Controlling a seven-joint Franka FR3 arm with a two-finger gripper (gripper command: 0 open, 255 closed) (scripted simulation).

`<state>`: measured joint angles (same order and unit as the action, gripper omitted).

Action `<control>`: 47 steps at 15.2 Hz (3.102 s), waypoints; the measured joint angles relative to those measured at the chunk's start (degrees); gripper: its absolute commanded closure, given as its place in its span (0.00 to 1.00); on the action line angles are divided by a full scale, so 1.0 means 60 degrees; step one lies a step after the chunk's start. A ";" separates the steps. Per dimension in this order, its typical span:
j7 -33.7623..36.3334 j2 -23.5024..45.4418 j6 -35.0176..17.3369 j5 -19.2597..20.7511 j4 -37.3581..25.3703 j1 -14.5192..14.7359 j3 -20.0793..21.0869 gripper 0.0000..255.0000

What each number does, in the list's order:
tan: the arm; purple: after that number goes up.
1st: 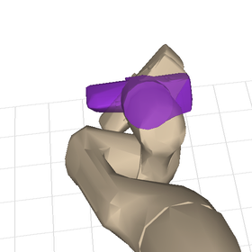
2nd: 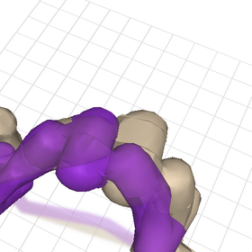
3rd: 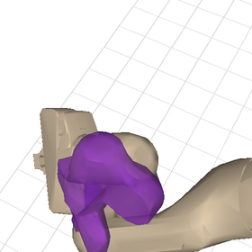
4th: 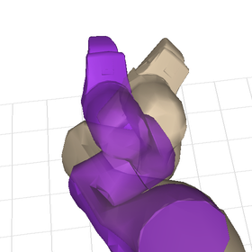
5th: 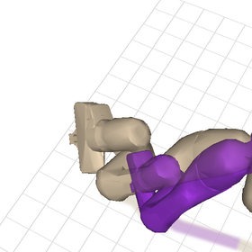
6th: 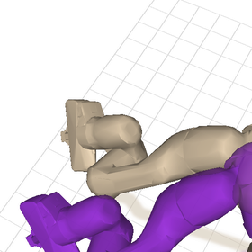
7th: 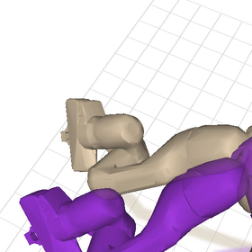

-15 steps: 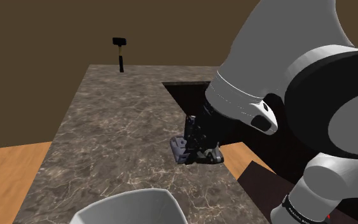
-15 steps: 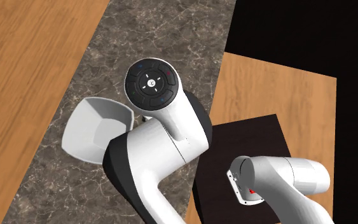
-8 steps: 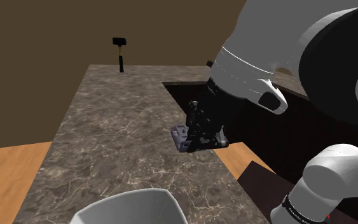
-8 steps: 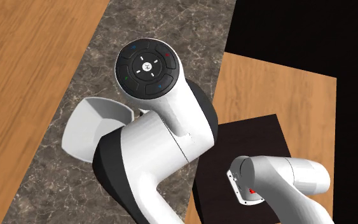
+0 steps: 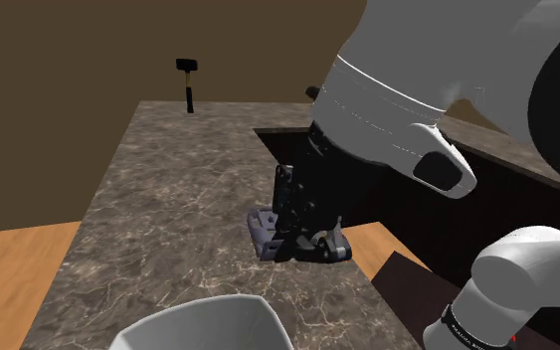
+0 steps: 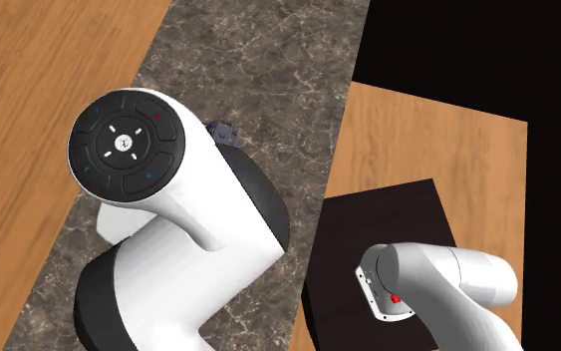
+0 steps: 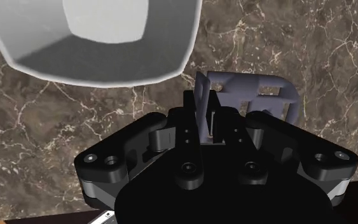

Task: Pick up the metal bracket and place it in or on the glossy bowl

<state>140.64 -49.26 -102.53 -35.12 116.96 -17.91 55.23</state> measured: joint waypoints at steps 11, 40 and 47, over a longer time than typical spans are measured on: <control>0.2410 0.0578 0.0650 -0.0209 -0.3714 -0.2315 0.3245 1.00; 0.2476 -0.0020 -0.0682 -0.0912 -0.2522 -0.2247 0.4157 0.00; 0.2717 0.0222 0.0225 -0.0511 -0.3255 -0.2016 0.3556 0.00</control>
<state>156.95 -47.92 -101.18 -38.19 97.44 -30.01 76.57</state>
